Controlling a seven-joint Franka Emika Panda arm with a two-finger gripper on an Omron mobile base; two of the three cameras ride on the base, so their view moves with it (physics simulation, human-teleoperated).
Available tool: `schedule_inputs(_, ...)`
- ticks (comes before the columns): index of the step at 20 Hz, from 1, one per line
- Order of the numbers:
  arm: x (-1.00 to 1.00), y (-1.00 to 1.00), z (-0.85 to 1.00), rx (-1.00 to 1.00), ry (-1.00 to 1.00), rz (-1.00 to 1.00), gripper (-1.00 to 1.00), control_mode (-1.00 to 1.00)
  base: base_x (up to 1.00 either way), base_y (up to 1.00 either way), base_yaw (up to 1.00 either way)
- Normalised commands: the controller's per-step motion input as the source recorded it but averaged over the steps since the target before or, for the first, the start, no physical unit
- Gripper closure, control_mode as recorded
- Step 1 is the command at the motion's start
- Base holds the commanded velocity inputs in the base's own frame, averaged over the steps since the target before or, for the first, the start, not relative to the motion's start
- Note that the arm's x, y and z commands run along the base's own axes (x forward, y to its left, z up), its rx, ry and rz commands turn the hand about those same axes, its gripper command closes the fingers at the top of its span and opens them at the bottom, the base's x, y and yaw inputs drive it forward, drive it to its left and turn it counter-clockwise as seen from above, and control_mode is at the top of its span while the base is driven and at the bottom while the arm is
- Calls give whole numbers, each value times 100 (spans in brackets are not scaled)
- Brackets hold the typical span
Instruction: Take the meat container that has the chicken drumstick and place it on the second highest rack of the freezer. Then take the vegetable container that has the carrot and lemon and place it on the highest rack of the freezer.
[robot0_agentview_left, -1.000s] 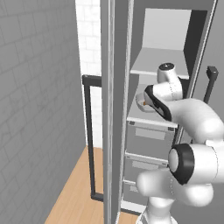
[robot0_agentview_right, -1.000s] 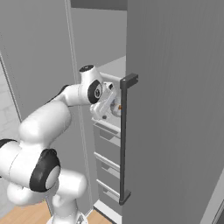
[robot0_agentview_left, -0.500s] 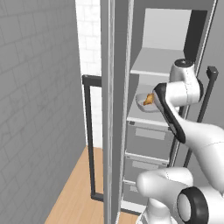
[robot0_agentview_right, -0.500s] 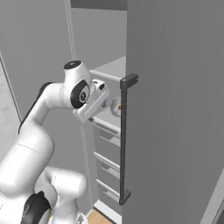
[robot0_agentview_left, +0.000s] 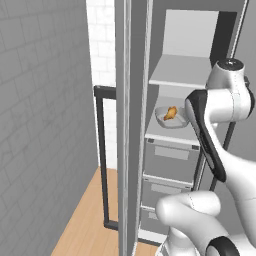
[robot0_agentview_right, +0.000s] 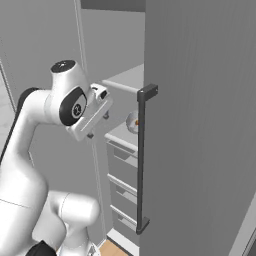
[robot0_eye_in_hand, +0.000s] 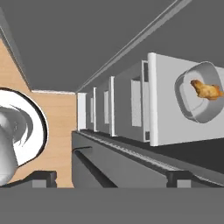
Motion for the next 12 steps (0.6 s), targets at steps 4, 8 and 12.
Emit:
schedule_inputs(4,-48,43,15,0,0,20,-100,-100,0,0,0)
schedule_inputs(8,-59,38,4,0,0,23,-100,-100,0,0,0)
schedule_inputs(12,-64,37,0,0,0,18,-100,-100,0,0,0)
